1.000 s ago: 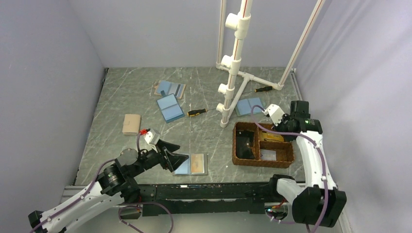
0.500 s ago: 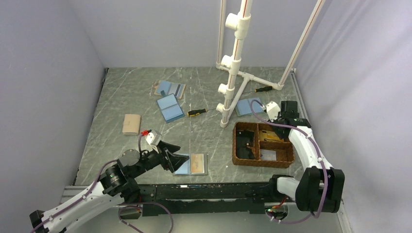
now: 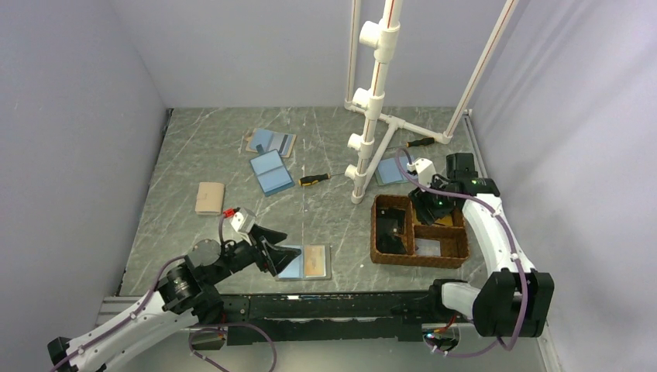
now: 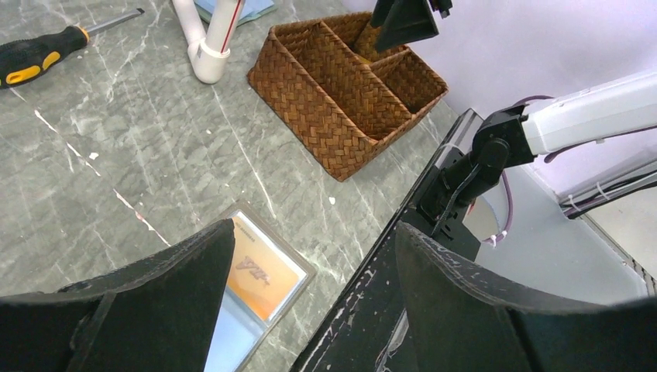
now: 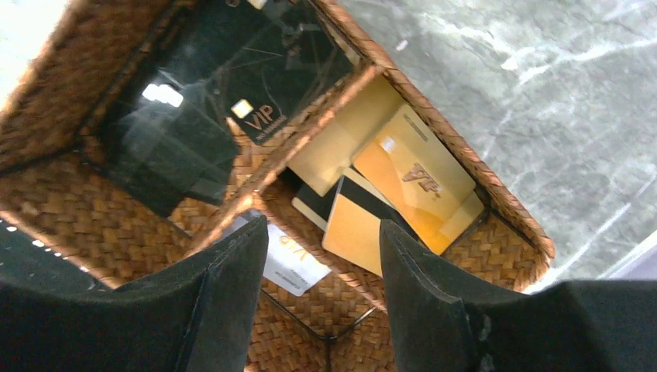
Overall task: Take the credit cards out of the card holder
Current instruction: Place the credit card in the storage box, then reset both arms
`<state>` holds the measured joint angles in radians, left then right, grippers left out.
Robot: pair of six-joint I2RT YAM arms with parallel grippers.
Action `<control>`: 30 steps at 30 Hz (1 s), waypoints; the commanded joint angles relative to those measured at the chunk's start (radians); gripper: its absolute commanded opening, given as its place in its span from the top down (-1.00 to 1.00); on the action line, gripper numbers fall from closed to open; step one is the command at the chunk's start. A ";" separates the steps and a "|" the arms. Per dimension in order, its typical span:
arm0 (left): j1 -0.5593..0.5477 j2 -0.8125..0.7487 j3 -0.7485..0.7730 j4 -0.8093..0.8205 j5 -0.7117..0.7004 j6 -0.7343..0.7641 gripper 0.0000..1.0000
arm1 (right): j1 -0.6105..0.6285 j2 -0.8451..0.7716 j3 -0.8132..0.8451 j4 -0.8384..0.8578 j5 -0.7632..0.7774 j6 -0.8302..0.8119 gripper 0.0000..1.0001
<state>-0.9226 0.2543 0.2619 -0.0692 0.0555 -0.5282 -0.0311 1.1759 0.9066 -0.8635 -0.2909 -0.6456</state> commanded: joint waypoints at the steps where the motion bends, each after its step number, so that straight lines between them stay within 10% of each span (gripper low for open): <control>1: -0.001 -0.037 -0.005 0.001 -0.003 -0.012 -0.64 | -0.001 -0.061 0.058 -0.087 -0.151 -0.046 -0.16; 13: -0.001 -0.023 0.040 -0.190 -0.207 -0.157 -0.99 | -0.002 -0.279 0.114 -0.275 -0.539 -0.222 -0.97; 30: 0.000 0.195 0.262 -0.517 -0.330 -0.255 -0.99 | -0.002 -0.186 0.104 -0.076 -0.813 -0.116 -0.99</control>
<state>-0.9226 0.4297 0.4450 -0.4862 -0.2127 -0.7574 -0.0311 1.0164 0.9955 -1.0698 -1.0279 -0.8021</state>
